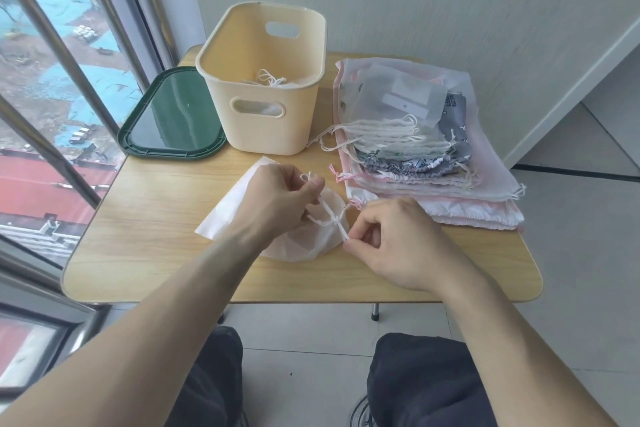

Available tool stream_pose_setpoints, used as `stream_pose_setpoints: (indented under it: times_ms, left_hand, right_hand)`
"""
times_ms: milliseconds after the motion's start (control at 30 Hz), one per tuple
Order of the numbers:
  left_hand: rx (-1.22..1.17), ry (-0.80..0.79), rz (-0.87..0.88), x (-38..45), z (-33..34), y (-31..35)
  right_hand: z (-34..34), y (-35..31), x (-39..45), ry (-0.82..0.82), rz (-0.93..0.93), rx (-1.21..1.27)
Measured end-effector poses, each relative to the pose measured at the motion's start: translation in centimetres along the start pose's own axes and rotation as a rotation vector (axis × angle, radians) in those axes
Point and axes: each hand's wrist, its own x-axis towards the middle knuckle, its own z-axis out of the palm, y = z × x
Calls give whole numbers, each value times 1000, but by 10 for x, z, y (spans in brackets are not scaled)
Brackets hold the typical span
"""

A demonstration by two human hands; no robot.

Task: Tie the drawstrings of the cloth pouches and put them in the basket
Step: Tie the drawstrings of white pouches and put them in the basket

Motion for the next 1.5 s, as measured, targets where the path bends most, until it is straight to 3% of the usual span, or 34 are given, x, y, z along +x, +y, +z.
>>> stream_pose_setpoints:
  times_ms: [300, 567, 733, 867, 967, 1100, 1167, 1367, 1500]
  left_hand:
    - [230, 135, 16, 11, 18, -8]
    - [229, 190, 15, 14, 21, -8]
    - [241, 151, 12, 13, 19, -8]
    - [388, 44, 43, 8, 11, 1]
    - [169, -42, 13, 0, 12, 9]
    - [-315, -72, -223, -2, 13, 18]
    - [-540, -165, -302, -3, 9, 25]
    - [-652, -469, -58, -15, -1, 27]
    - [-822, -561, -51, -20, -8, 33]
  right_hand:
    - [4, -6, -5, -179, 25, -131]
    - [5, -12, -7, -272, -43, -216]
    - [5, -7, -6, -310, -60, -217]
    - [1, 2, -9, -252, 25, -4]
    - [-1, 11, -8, -162, 101, 159]
    - [-4, 17, -3, -101, 231, 526]
    - [-4, 14, -1, -53, 286, 725]
    - [5, 4, 2, -47, 344, 986]
    - [11, 3, 7, -237, 303, 1288]
